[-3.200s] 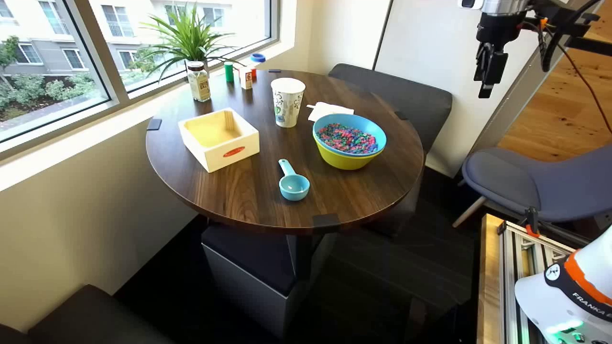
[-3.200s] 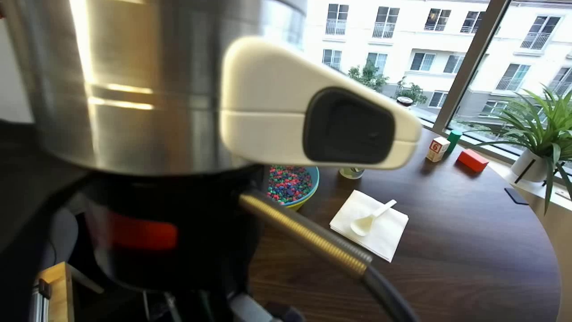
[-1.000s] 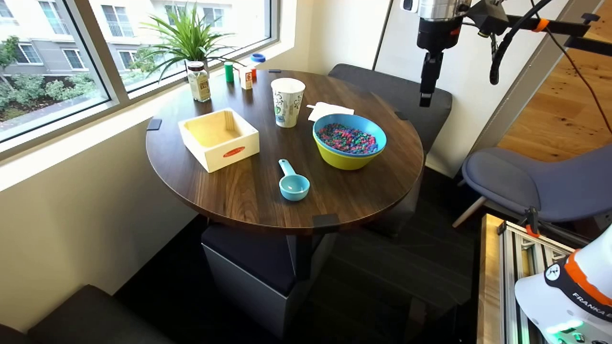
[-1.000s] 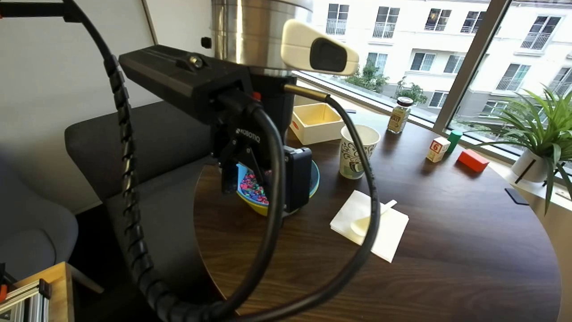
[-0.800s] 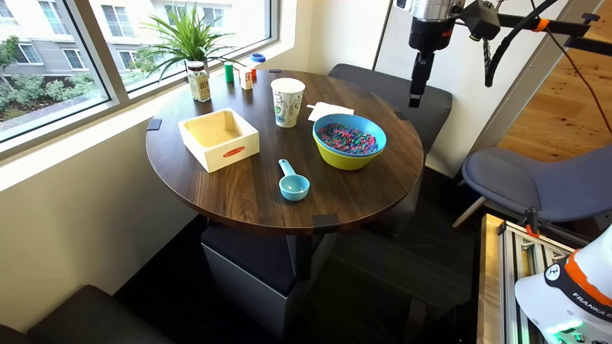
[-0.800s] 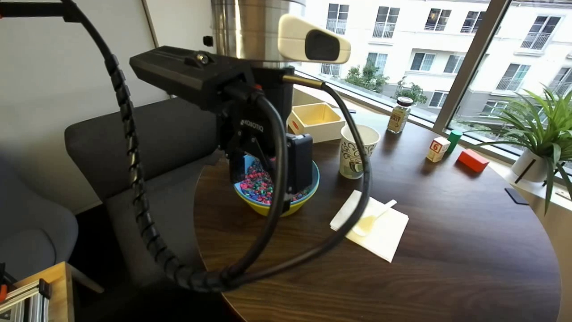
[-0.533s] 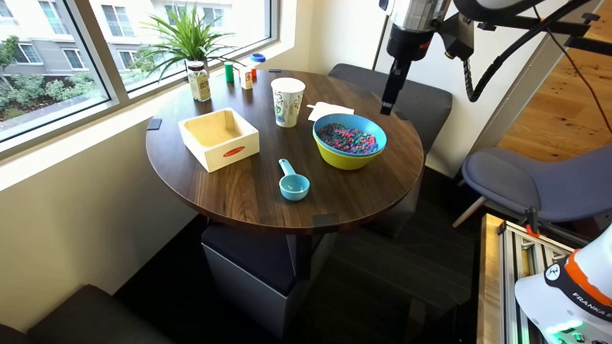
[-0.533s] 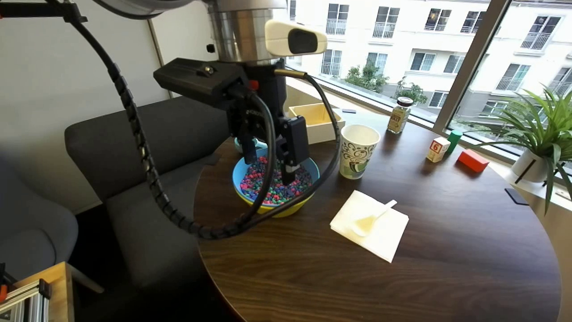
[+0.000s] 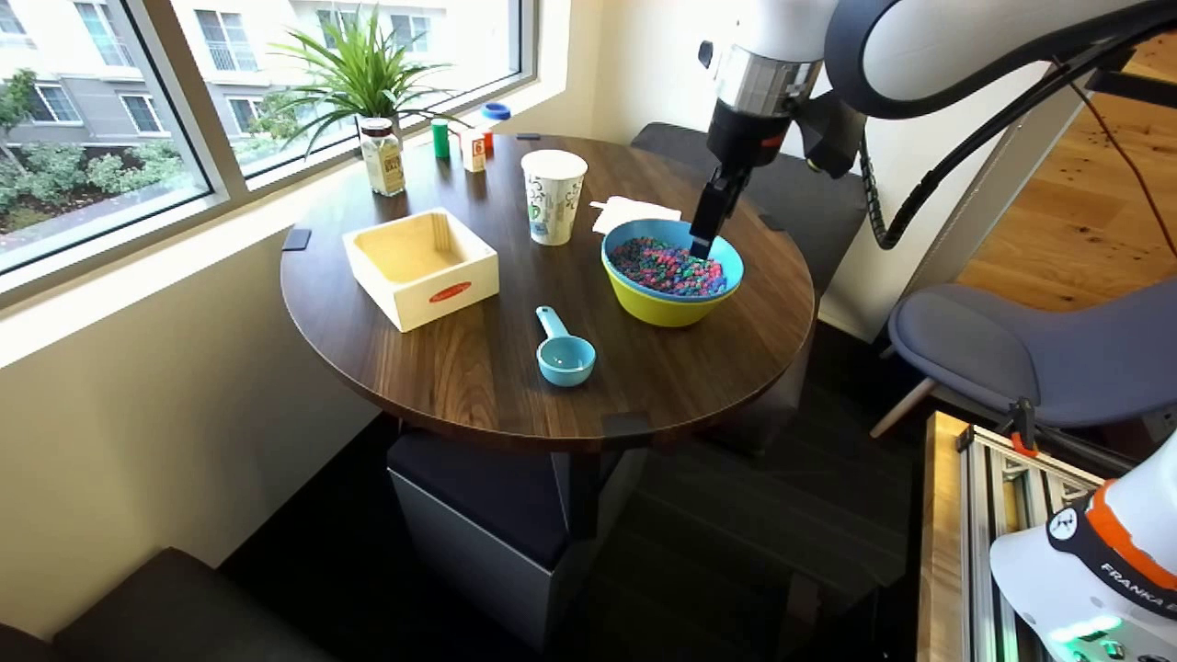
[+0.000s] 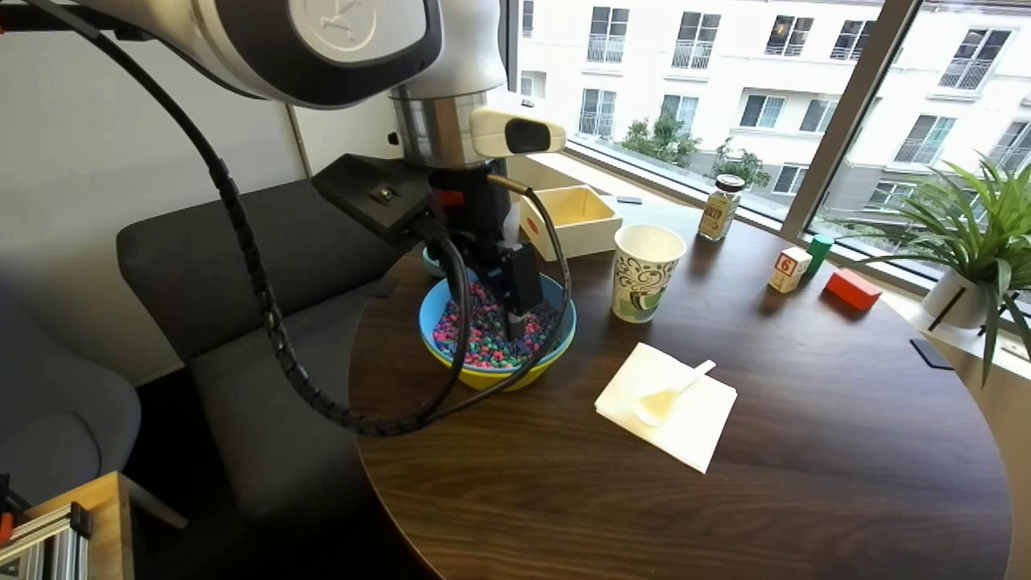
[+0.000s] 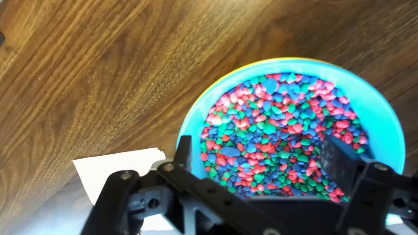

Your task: Move some objects from the blue bowl to the white spoon

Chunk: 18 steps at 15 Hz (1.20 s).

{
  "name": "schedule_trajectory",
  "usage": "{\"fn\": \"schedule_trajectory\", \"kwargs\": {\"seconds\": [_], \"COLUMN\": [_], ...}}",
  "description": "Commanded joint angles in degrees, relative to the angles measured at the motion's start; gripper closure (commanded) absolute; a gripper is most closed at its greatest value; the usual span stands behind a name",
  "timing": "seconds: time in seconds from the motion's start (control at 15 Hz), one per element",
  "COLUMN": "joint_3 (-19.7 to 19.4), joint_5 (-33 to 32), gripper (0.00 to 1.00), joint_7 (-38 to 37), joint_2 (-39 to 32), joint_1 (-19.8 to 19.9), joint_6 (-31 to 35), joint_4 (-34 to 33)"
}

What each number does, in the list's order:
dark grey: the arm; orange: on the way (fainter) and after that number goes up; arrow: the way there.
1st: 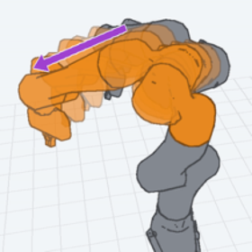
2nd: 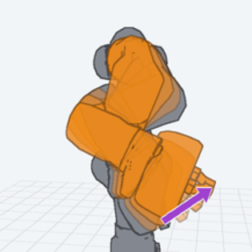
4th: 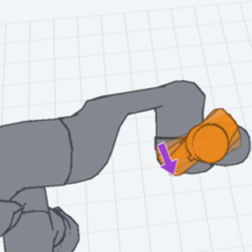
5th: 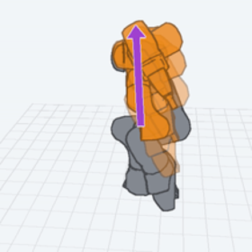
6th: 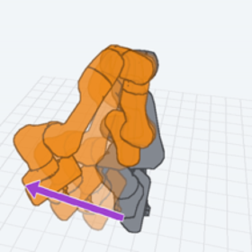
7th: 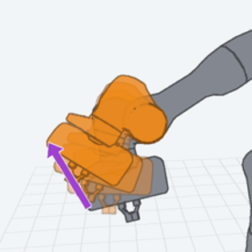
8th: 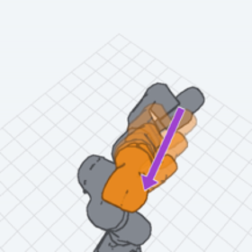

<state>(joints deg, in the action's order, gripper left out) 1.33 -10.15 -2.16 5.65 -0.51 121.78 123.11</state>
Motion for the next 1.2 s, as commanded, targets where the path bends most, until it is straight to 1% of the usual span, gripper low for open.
{"fn": "schedule_trajectory", "kwargs": {"seconds": [0.0,0.13,0.27,0.33,0.6,1.13], "joint_3": [-0.27,-0.24,-0.14,-0.09,-0.08,-0.16], "joint_5": [3.01,4.85,6.56,4.16,5.01,6.04], "gripper": [0.00,0.00,0.00,0.00,0.00,0.00], "joint_7": [0.29,1.16,3.31,1.17,2.17,1.50], "joint_2": [-1.59,-2.87,-3.58,-2.98,-3.46,-5.94], "joint_1": [-0.15,-0.29,-0.46,-0.18,-0.24,-0.19], "joint_6": [5.49,8.05,8.54,7.40,7.49,13.53], "joint_4": [1.18,0.87,0.50,0.34,0.20,0.54]}}
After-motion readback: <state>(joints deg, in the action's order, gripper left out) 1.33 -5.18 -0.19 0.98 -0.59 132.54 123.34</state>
